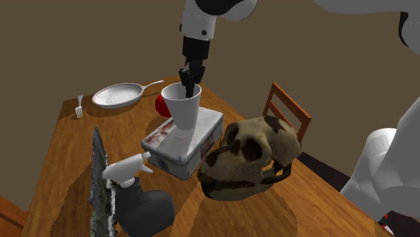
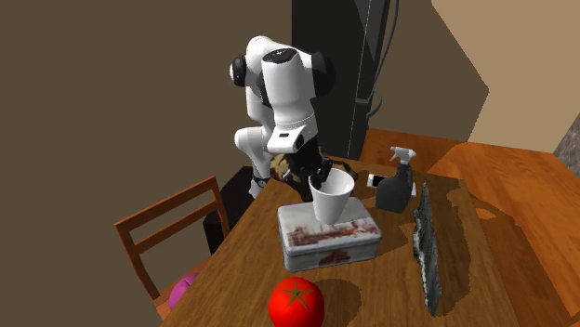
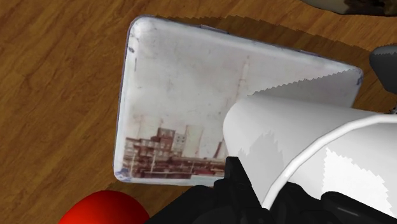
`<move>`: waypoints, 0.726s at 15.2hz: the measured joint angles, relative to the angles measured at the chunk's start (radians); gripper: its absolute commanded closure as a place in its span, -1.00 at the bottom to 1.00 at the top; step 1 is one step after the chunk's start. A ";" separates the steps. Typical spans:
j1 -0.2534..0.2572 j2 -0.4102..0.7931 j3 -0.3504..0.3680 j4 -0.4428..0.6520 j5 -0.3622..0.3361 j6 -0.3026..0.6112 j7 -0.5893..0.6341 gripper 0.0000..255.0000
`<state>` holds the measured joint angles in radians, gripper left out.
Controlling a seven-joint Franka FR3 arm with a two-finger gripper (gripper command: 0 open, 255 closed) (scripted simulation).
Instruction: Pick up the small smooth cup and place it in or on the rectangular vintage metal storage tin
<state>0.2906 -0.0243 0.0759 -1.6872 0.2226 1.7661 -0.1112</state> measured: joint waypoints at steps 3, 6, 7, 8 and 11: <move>0.000 0.000 0.000 -0.008 0.000 0.008 -0.002 1.00; 0.000 0.000 0.000 -0.009 0.000 0.009 -0.002 1.00; 0.000 0.000 0.000 -0.009 0.000 0.009 -0.002 -1.00; 0.000 0.000 0.000 -0.009 0.000 0.009 -0.002 -1.00; 0.000 0.000 0.000 -0.009 0.000 0.009 -0.002 -1.00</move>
